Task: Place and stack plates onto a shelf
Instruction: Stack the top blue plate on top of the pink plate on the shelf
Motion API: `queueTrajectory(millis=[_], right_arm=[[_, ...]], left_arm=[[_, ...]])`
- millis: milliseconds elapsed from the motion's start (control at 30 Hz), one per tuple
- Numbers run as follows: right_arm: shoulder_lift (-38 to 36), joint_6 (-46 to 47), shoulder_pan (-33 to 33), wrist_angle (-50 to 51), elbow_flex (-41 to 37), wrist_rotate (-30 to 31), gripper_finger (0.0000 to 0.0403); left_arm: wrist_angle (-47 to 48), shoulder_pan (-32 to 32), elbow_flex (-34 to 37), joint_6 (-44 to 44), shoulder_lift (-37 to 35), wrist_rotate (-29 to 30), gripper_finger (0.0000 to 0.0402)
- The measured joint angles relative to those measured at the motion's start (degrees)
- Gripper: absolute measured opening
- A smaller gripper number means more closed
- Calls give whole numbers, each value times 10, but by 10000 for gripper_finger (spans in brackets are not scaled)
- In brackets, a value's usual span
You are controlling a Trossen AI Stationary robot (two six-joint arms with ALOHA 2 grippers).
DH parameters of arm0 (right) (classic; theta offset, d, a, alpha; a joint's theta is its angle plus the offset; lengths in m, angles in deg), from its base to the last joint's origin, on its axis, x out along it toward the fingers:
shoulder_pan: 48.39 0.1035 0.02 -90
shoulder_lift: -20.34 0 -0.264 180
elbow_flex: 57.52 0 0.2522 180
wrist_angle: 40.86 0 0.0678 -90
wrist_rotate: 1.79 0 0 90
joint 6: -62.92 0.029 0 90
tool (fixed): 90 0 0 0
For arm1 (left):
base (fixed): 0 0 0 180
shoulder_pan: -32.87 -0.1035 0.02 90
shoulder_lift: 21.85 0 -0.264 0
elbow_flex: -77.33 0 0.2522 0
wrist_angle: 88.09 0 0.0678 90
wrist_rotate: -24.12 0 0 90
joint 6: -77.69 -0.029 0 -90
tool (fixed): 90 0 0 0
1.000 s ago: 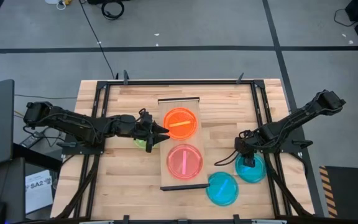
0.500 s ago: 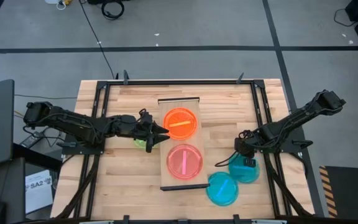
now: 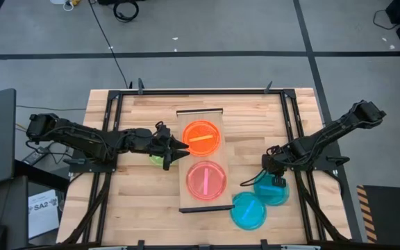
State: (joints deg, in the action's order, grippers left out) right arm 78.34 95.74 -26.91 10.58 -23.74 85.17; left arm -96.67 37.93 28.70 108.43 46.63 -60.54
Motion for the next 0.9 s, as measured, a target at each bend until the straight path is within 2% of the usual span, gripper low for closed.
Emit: queueTrajectory(millis=[333, 900], right_arm=[[1, -44, 0, 49, 70, 4, 5], [0, -61, -40, 262, 250, 52, 5]], left_arm=[[0, 0, 0, 0, 0, 0, 181], [1, 0, 0, 0, 0, 0, 181]])
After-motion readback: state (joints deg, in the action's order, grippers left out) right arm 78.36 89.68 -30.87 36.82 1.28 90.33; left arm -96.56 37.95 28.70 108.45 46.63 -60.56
